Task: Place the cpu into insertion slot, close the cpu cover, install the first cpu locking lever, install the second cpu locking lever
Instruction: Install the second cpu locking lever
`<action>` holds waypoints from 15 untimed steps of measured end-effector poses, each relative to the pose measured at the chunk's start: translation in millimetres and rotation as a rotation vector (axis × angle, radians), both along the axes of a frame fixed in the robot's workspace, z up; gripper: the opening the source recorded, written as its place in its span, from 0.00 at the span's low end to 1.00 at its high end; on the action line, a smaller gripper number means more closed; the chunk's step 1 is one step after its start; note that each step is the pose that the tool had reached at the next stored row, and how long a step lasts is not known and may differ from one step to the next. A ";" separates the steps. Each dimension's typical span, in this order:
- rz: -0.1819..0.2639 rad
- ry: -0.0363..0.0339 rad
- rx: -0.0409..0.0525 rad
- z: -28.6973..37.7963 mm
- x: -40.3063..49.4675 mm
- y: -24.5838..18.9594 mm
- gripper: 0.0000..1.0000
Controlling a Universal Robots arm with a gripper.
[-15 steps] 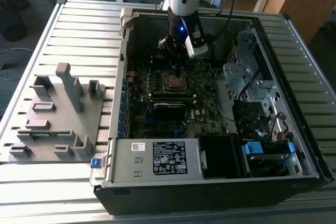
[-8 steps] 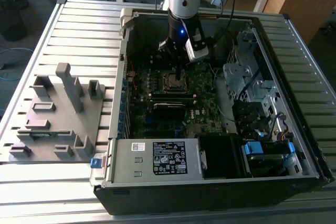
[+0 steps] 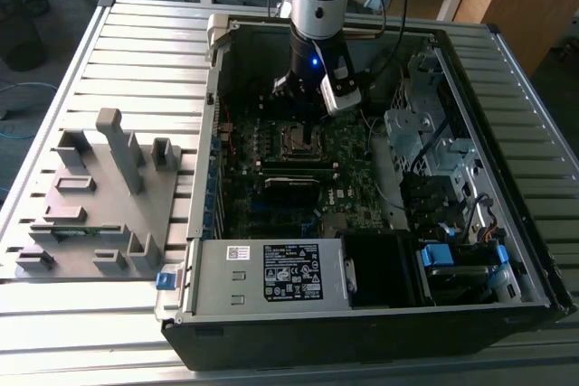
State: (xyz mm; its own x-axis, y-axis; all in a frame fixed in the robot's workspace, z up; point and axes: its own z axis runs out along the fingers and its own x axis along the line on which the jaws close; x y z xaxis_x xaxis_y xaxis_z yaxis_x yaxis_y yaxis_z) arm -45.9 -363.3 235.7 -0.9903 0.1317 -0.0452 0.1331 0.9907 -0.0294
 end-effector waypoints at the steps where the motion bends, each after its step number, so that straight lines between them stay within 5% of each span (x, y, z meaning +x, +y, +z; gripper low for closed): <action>1: 0.000 -0.0001 0.0020 0.0 0.0 -0.9 0.10; 5: 0.000 -0.0001 0.0204 0.0 0.0 -4.7 0.10; 11: 0.003 0.0000 0.0210 -0.1 0.0 -4.9 0.10; 15: 0.047 0.0005 0.0209 -0.6 0.0 -5.1 0.10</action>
State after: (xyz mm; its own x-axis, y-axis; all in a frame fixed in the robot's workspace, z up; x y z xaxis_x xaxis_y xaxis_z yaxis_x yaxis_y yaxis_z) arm -45.9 -368.4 235.1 -0.9954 0.0856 -0.0424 0.0861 0.9962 -0.0087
